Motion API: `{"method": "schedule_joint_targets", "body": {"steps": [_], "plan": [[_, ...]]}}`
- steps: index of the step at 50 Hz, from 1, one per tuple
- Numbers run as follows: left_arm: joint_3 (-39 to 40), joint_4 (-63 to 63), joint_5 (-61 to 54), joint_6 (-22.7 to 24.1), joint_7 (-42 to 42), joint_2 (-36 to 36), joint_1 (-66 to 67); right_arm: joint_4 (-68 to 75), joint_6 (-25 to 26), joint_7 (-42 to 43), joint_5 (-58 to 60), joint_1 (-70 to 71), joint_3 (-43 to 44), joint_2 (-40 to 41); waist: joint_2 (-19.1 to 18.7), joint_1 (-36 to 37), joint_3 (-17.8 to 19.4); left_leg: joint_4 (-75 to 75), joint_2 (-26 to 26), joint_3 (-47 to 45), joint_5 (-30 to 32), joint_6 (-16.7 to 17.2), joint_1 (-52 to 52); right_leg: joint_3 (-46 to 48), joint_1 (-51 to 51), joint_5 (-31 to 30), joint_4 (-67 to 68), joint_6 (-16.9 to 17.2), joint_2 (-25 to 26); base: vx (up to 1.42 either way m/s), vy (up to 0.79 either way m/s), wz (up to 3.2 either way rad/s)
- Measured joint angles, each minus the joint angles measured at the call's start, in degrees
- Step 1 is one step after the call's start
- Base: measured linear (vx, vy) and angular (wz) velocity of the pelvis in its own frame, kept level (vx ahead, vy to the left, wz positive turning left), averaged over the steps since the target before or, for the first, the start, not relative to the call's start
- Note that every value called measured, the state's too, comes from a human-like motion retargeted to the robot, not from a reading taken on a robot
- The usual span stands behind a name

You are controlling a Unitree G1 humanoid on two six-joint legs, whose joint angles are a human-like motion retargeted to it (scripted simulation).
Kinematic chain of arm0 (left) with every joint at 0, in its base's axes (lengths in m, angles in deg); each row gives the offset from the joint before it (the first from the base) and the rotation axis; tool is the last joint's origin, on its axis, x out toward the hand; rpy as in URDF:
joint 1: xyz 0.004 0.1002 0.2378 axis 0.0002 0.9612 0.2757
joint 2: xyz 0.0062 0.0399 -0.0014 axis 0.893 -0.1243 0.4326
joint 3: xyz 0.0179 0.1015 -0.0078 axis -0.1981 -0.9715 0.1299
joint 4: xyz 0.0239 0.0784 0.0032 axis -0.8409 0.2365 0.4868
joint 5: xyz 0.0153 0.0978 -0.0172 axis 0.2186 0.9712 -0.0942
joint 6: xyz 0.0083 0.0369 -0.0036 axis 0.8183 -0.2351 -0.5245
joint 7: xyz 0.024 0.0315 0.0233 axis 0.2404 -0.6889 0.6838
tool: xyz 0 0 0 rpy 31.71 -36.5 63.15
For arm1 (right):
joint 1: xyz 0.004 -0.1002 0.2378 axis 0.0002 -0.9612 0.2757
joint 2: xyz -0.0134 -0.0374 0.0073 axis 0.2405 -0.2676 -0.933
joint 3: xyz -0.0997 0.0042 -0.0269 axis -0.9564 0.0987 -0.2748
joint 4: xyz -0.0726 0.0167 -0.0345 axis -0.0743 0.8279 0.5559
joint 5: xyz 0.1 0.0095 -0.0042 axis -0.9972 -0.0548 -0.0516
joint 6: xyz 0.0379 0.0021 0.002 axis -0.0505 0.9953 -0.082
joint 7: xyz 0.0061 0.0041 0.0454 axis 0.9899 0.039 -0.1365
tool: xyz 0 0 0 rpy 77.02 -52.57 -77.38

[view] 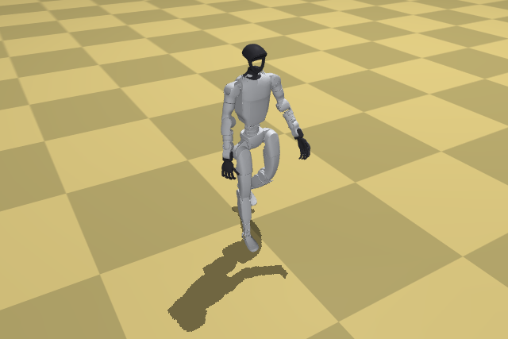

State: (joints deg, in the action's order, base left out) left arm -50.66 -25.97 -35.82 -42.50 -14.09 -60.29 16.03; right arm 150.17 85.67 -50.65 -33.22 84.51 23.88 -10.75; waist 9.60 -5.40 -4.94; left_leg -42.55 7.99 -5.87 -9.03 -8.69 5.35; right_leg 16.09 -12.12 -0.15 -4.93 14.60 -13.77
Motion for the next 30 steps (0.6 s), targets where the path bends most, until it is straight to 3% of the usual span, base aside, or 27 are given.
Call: {"method": "schedule_joint_targets", "body": {"steps": [5,8,11,14,17,20,21,26,30], "plan": [[1.31,2.89,1.15,-1.11,-0.68,-0.78,8.32,-0.47,0.33,2.24,-0.32,5.55,-1.05,-0.32,3.63,6.62,0.23,-16.48,1.61,-6.13,1.02,-4.27,15.34,-6.39,2.27,2.71,0.17,-0.66,-1.29,0.53,-0.13,-1.05],[1.68,5.73,1.57,-1.59,-0.65,-1.64,12.39,-1.99,0.47,3.78,-0.46,9.66,-1.78,-0.78,5.58,10.60,1.67,-13.24,2.48,-8.78,-1.27,-5.10,20.72,-10.05,3.81,4.51,0.52,-0.38,-2.21,0.52,-0.05,-1.11],[2.47,8.68,0.49,-2.41,0.10,-2.66,15.84,-4.27,0.31,5.21,-0.12,13.56,-2.48,-1.35,6.40,14.10,2.96,-0.40,2.12,-10.53,-0.73,-4.13,23.05,-13.28,4.86,6.49,1.42,-0.70,-2.10,0.53,0.00,-1.02],[4.90,11.29,0.45,-3.33,0.45,-3.86,18.97,-7.39,-0.61,6.91,1.83,16.39,-2.13,-1.80,4.47,18.67,5.24,21.05,-1.31,-13.01,2.90,0.00,19.65,-16.95,7.47,9.03,2.77,-1.88,1.16,0.56,0.04,-1.41],[9.38,13.28,6.32,-3.46,-1.14,-5.43,22.26,-11.32,-2.75,8.44,5.51,16.80,0.26,-2.33,-1.63,23.58,9.63,41.62,-7.75,-17.68,6.07,8.48,11.70,-20.26,14.80,12.65,4.51,-3.81,7.45,0.63,0.10,-1.54],[13.36,14.46,14.09,-2.32,-2.90,-6.85,24.68,-14.50,-4.83,8.46,8.05,15.87,2.43,-2.78,-5.98,25.77,12.70,47.55,-12.63,-23.33,3.76,17.12,9.33,-22.21,21.76,15.57,5.66,-5.05,10.64,0.66,0.15,-0.80],[14.05,14.58,15.84,-1.94,-3.41,-7.07,25.04,-15.10,-5.16,8.17,8.52,15.42,2.74,-2.79,-6.33,26.13,13.05,47.55,-13.32,-24.72,2.91,18.63,9.22,-22.73,22.99,16.09,6.16,-5.31,10.74,0.66,0.18,-0.45],[14.84,14.16,18.99,-1.52,-6.01,-6.55,25.02,-15.24,-4.96,7.05,10.06,11.36,3.84,-1.45,-6.98,26.45,12.56,47.55,-14.59,-27.25,4.39,20.81,5.13,-24.46,26.70,15.48,11.13,-7.26,11.42,0.69,0.22,-0.19],[15.25,14.72,20.22,-2.02,-7.50,-5.37,22.40,-12.96,-4.19,6.48,10.60,5.04,6.13,0.42,-8.30,23.31,11.01,47.55,-14.68,-24.62,4.19,19.98,-0.93,-22.27,27.55,6.70,21.10,-8.54,13.08,0.80,0.29,0.42]]}}
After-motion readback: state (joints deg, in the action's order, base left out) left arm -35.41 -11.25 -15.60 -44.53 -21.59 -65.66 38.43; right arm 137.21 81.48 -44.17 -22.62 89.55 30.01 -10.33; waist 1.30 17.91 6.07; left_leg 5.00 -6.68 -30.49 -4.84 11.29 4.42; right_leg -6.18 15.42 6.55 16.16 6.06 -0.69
